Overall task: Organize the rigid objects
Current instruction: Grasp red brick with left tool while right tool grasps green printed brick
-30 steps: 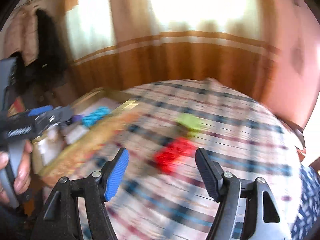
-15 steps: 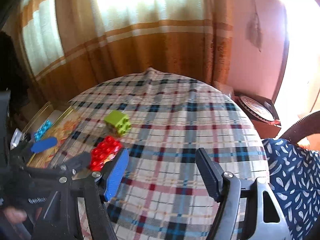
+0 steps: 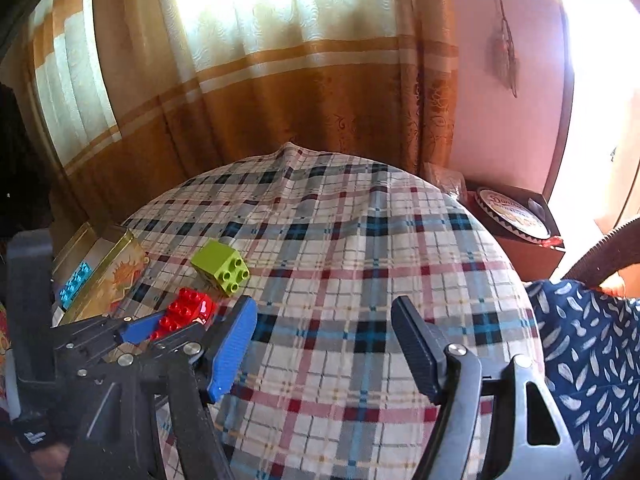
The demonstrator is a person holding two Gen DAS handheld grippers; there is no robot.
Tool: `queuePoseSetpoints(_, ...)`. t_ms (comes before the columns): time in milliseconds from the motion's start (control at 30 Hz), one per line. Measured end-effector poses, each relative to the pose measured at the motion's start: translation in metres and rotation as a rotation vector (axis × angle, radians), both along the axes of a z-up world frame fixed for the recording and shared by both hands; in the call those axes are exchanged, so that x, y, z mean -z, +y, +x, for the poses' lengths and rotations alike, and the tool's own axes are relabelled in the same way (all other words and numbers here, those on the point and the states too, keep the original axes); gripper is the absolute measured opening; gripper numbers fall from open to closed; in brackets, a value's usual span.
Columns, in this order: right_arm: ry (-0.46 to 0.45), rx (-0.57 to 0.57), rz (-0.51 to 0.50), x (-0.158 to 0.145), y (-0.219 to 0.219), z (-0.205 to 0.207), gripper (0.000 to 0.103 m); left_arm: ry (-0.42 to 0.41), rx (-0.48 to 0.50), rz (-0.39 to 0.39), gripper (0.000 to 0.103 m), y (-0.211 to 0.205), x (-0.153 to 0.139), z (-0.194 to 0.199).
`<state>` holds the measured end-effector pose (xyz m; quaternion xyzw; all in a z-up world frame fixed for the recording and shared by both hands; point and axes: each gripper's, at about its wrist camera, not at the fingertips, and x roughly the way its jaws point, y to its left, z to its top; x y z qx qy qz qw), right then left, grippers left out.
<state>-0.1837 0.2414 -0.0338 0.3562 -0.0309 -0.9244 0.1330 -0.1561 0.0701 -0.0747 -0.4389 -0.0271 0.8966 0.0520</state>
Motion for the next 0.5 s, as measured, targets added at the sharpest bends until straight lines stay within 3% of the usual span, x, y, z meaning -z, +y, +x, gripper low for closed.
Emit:
queuePoseSetpoints(200,0.025,-0.102,0.030,0.001,-0.031,-0.016,0.072,0.041,-0.154,-0.068,0.031,-0.029,-0.004,-0.002)
queuePoseSetpoints(500,0.006,-0.189,0.062,0.000,-0.078,-0.044,0.072,0.033,-0.209,-0.055,0.031,-0.043,0.001,-0.015)
